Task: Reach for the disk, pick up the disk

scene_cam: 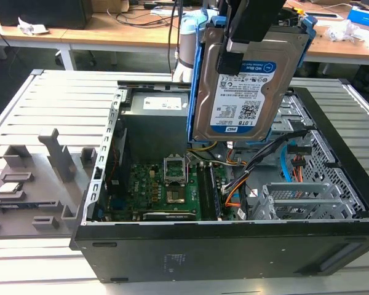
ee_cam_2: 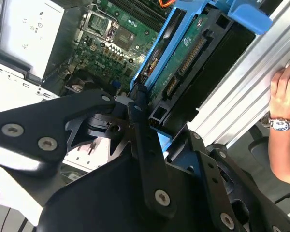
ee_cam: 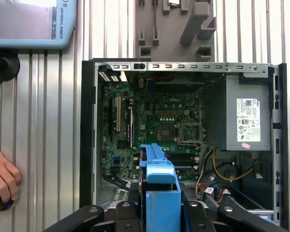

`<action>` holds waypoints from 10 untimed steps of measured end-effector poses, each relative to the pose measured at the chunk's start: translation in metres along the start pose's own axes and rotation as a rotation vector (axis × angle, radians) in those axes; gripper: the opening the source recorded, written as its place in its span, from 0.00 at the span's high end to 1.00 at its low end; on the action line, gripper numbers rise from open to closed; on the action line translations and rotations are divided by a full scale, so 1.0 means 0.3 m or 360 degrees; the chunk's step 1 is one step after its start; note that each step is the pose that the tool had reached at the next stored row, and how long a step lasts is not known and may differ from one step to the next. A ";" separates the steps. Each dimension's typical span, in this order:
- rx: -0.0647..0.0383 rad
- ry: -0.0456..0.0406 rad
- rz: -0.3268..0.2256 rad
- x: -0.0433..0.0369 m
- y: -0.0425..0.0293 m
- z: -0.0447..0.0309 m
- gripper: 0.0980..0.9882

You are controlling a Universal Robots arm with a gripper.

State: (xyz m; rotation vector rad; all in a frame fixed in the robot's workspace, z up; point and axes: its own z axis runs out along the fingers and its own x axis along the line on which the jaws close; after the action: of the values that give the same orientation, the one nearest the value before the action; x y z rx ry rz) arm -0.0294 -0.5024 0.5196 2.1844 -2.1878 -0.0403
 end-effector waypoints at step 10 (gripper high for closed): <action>0.0000 0.0000 0.0000 0.055 0.000 0.001 0.70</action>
State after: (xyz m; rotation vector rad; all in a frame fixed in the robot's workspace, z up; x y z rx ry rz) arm -0.0294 -0.5189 0.5196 2.1844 -2.1879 -0.0403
